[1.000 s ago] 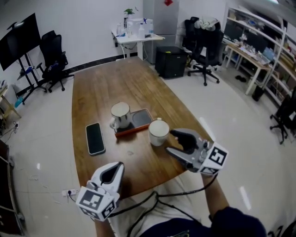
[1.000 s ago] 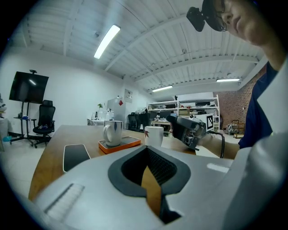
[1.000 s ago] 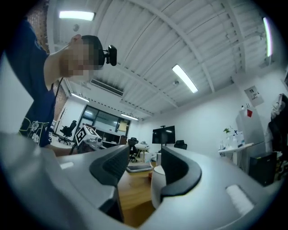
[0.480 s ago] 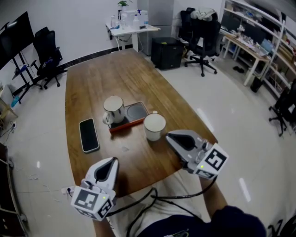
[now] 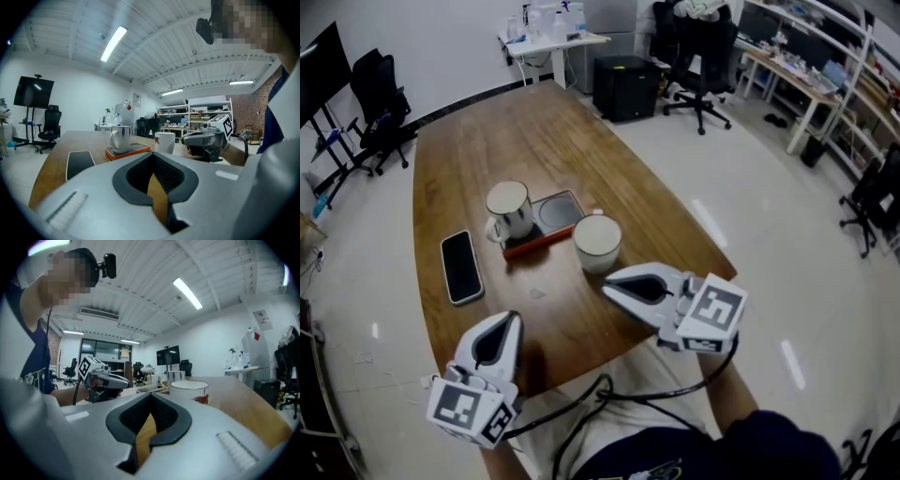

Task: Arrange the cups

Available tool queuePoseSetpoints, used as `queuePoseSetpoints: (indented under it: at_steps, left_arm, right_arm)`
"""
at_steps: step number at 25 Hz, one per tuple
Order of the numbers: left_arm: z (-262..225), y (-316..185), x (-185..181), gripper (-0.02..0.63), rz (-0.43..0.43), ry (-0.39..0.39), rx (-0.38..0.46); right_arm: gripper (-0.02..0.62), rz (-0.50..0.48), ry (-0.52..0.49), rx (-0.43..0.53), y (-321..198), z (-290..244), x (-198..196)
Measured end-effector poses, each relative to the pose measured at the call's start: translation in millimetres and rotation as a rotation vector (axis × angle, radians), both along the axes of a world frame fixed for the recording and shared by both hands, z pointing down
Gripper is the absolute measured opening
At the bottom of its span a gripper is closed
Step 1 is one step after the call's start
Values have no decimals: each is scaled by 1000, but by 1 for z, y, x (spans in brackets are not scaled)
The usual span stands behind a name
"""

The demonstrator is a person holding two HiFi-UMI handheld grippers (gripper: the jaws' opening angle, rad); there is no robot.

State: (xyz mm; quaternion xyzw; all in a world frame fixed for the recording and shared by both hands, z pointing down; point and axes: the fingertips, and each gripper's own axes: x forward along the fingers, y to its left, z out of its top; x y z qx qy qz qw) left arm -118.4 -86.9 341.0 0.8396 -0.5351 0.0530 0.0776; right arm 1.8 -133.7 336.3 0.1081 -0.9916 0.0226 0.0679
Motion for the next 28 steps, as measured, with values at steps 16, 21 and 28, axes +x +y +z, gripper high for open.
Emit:
queuePoseSetpoints:
  at_steps: [16, 21, 28]
  left_arm:
    - [2, -11, 14, 2, 72, -7, 4]
    - [1, -14, 23, 2, 100, -7, 5]
    - [1, -15, 23, 2, 92, -7, 5]
  right_arm:
    - [2, -65, 27, -30, -1, 4, -11]
    - [1, -63, 27, -24, -2, 3, -10]
    - [1, -64, 32, -27, -1, 4, -11]
